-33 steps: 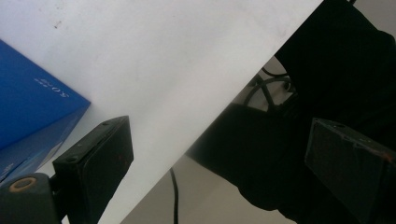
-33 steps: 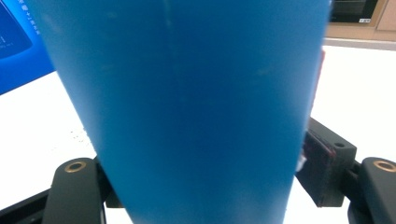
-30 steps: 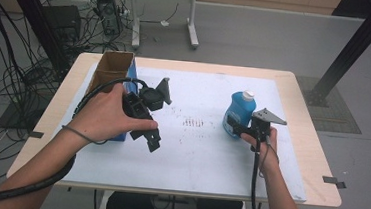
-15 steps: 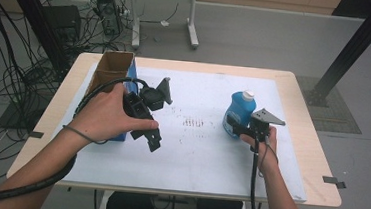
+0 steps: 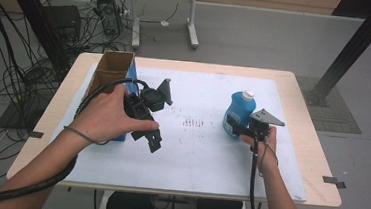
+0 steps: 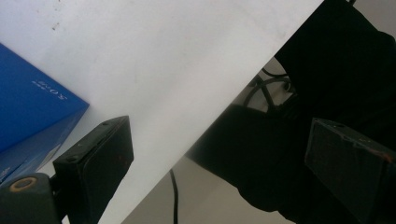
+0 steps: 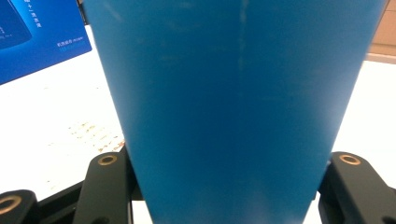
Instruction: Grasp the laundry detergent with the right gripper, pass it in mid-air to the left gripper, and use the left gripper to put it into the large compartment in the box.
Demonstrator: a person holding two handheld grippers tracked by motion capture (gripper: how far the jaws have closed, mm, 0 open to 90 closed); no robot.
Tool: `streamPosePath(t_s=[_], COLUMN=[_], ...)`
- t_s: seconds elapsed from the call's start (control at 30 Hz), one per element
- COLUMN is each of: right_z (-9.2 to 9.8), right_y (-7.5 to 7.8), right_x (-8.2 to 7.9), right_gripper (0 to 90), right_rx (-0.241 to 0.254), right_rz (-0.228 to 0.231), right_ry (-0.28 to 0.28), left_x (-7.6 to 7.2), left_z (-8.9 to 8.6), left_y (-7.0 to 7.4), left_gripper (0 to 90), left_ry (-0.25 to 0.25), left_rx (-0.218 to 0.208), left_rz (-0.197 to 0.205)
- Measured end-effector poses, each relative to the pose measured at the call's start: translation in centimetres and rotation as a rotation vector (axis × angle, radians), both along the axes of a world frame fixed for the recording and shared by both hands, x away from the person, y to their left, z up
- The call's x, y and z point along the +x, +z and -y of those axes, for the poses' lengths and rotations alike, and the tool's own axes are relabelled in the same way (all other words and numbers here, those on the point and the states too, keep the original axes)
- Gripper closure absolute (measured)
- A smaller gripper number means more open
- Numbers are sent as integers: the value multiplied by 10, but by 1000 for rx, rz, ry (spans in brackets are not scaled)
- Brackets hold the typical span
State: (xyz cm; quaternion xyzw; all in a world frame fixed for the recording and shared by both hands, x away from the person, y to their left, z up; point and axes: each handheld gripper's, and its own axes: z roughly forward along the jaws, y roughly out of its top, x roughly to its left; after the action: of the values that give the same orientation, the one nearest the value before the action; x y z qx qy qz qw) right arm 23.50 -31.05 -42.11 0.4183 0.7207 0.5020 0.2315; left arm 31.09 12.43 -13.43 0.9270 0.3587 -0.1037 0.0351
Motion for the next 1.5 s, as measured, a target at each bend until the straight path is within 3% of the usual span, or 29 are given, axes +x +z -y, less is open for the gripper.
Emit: streamPosePath(t_s=[1.5], right_z=[-1], right_y=[-4], right_x=[-3], right_gripper=[426], right_rx=[-8], right_rz=[26], right_ry=[0], left_x=[-4], left_z=[2], left_y=[1], left_gripper=[82], left_ry=[-4], left_rx=[3], left_rz=[4])
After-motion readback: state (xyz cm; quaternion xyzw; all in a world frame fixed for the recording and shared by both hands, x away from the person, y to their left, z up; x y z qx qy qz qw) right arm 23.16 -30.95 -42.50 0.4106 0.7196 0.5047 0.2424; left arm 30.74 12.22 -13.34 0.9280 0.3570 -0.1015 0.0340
